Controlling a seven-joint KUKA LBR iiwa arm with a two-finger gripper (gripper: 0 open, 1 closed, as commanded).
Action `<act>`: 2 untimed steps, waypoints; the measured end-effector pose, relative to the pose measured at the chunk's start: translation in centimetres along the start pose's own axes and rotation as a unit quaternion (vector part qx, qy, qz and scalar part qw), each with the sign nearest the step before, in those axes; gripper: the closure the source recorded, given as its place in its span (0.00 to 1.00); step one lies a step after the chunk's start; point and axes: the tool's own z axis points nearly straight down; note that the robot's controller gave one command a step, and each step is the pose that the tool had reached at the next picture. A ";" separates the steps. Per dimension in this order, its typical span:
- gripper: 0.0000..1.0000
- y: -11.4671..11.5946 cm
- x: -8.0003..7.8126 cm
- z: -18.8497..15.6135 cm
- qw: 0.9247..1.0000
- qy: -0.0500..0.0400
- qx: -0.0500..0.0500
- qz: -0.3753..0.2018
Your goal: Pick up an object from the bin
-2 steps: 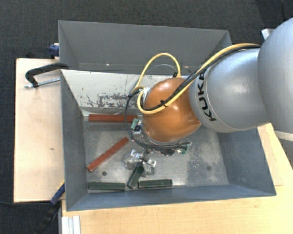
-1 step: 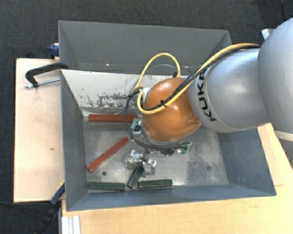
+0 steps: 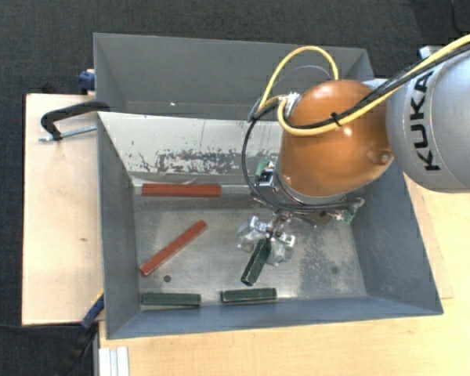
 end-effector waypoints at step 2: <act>1.00 -2.1 2.5 -5.4 1.000 0.001 -0.002 0.002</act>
Offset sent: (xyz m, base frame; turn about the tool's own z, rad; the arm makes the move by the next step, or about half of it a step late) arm 0.0093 -0.0512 0.0810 0.0095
